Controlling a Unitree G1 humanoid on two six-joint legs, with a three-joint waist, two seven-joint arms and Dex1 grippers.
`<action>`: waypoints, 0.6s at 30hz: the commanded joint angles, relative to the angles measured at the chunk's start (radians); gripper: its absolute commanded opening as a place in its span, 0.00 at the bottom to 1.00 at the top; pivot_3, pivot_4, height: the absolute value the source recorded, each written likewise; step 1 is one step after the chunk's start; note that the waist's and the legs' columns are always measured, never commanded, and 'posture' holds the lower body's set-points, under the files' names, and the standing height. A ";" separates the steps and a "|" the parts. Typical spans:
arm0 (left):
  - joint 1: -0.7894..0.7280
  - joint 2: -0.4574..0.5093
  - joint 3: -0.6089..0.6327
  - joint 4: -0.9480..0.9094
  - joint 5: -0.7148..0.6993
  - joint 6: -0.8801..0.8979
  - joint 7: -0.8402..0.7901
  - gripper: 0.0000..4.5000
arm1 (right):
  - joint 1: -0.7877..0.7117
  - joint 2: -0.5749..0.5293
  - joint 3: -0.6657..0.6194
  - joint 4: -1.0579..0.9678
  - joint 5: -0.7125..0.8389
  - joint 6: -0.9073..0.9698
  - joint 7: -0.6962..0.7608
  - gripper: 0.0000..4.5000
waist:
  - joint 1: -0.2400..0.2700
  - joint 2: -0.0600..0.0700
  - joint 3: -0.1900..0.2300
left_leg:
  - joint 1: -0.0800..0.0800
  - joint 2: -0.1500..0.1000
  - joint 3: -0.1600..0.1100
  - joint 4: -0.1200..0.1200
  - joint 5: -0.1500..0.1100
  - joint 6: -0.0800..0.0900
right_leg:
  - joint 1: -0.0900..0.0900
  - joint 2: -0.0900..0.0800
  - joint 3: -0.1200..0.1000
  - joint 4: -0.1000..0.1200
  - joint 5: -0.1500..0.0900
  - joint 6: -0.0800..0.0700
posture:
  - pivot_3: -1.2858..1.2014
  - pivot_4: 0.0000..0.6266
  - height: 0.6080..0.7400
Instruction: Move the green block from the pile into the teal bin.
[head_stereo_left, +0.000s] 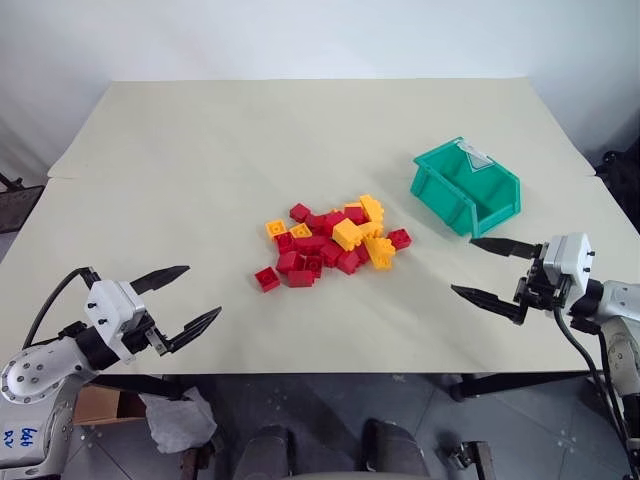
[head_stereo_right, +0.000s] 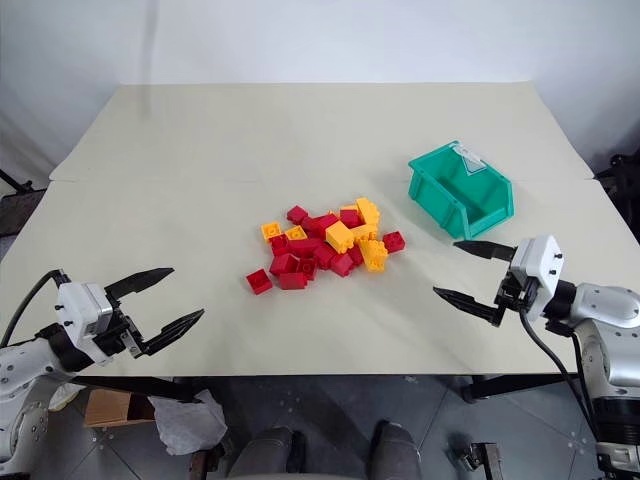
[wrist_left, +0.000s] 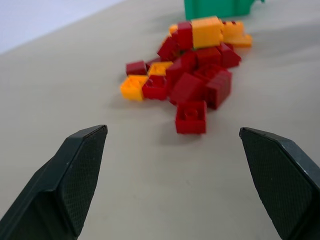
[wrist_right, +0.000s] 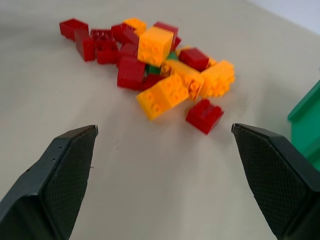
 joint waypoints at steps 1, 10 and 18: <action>-0.008 -0.003 0.006 -0.014 0.014 -0.017 0.014 1.00 | -0.008 0.006 -0.020 0.002 0.007 -0.016 0.003 1.00 | 0.000 0.000 0.000 | 0.000 0.000 0.000 0.000 0.000 0.000 | 0.000 0.000 0.000 0.000 0.000 0.000 | 0.52 0.24 1.00; -0.005 -0.003 0.042 -0.060 -0.156 0.102 -0.046 1.00 | -0.119 0.103 0.107 -0.119 0.021 0.179 -0.068 0.81 | -0.010 0.000 0.000 | 0.000 0.001 0.000 0.000 0.000 0.000 | 0.000 0.000 0.000 0.001 0.000 0.000 | 0.52 0.24 1.00; 0.109 -0.037 0.083 -0.003 -0.107 0.049 -0.048 1.00 | -0.343 0.281 0.396 -0.147 -0.135 0.375 -0.211 0.18 | -0.020 0.000 0.000 | 0.000 0.001 0.000 0.000 0.000 -0.001 | -0.001 0.001 0.000 0.001 0.000 0.000 | 0.52 0.24 1.00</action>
